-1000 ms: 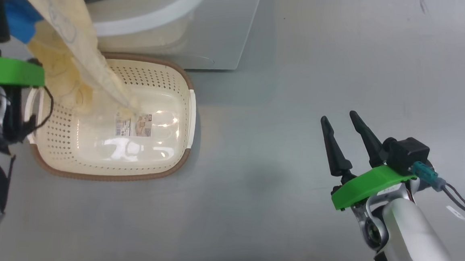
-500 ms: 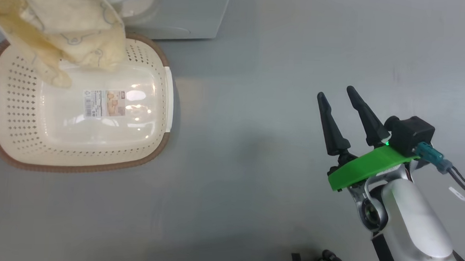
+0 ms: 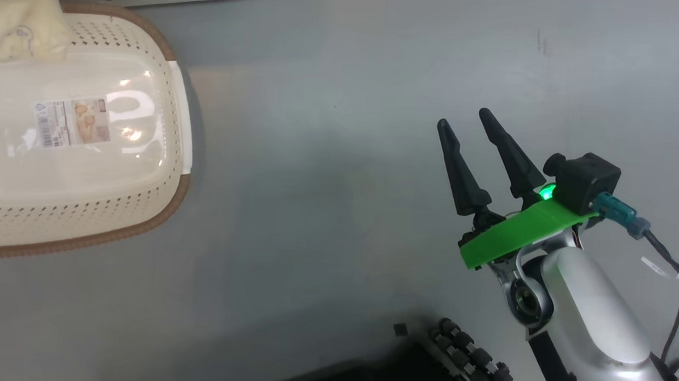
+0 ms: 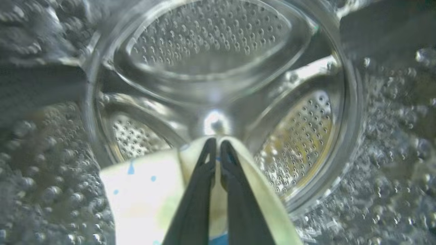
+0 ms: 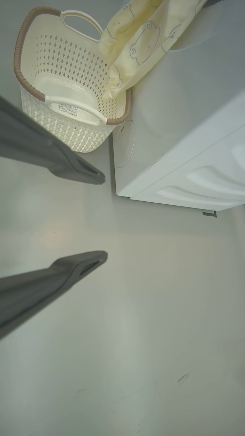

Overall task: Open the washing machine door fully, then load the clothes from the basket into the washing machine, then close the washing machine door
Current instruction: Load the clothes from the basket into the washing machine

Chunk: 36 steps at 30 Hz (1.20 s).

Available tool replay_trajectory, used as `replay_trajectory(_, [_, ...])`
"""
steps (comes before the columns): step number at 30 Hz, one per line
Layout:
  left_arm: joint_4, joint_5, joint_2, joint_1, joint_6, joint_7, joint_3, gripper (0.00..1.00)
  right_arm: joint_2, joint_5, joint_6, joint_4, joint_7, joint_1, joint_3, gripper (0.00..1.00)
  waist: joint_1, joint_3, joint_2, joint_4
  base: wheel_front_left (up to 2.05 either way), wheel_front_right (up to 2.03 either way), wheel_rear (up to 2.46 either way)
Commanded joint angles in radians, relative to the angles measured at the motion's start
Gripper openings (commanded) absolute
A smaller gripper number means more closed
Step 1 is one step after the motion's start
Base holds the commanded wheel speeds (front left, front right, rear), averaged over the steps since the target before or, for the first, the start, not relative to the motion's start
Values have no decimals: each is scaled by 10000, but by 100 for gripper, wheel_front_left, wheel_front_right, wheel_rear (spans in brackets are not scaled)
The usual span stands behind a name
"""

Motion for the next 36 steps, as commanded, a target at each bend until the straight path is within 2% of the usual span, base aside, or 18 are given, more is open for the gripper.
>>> replay_trajectory(1, [-152,113,521,-305,1,-51,28,0,-10,86,2,-271,-97,126,190,100,-1,124,0,-121,0,0,0])
replay_trajectory(15, [2156,-368,259,-766,1,-206,-1545,0,-10,254,2,-144,-97,63,400,100,-1,211,0,-345,0,0,0])
replay_trajectory(16, [2300,-497,227,-779,1,-209,-1532,22,-10,238,2,-125,-97,57,377,100,-1,187,0,-334,0,0,0])
replay_trajectory(17, [2410,-588,205,-797,1,-214,-1546,64,-10,227,2,-112,-97,53,355,100,-1,167,0,-320,0,0,0])
replay_trajectory(18, [2492,-605,210,-809,1,-218,-1631,100,-10,218,2,-101,-97,48,337,100,-1,149,0,-307,0,0,0])
replay_trajectory(28, [2584,-1173,158,-430,0,-262,-2479,100,-10,-4,2,-6,-97,-20,125,100,-1,-228,0,-75,0,0,0])
replay_trajectory(36, [2032,-1766,124,639,0,-274,-2814,100,-10,-387,2,171,-97,2,-215,100,-1,-950,0,297,0,0,0])
